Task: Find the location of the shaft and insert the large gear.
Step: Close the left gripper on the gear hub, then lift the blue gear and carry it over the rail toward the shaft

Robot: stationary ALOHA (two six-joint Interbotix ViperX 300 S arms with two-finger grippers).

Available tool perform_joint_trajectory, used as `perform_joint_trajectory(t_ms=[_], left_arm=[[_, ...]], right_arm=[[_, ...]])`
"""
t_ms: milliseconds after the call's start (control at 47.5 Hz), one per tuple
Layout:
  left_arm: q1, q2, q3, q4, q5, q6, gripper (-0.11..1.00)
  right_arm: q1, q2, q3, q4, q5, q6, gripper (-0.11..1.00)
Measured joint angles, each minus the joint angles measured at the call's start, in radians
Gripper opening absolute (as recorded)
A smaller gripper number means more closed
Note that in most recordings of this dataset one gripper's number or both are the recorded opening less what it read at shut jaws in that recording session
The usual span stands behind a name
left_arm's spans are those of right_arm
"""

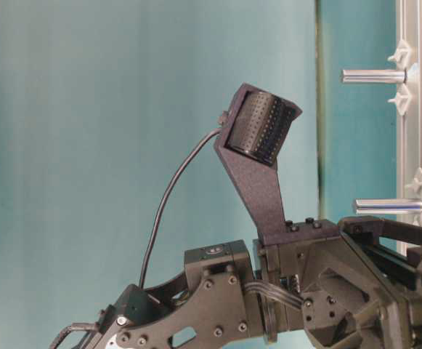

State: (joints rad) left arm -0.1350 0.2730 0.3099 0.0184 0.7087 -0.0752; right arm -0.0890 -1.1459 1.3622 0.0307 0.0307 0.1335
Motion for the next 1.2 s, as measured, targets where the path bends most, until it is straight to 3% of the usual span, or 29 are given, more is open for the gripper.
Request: perform_joint_trajectory(t_ms=[379, 526, 1199], left_arm=[[0.000, 0.000, 0.000, 0.000, -0.002, -0.005, 0.91], [0.002, -0.002, 0.000, 0.000, 0.000, -0.002, 0.70], [0.000, -0.002, -0.006, 0.000, 0.003, 0.011, 0.70]], right_arm=[[0.000, -0.002, 0.000, 0.000, 0.000, -0.002, 0.02], [0.000, -0.002, 0.000, 0.000, 0.000, 0.000, 0.02], [0.000, -0.002, 0.000, 0.000, 0.000, 0.000, 0.02]])
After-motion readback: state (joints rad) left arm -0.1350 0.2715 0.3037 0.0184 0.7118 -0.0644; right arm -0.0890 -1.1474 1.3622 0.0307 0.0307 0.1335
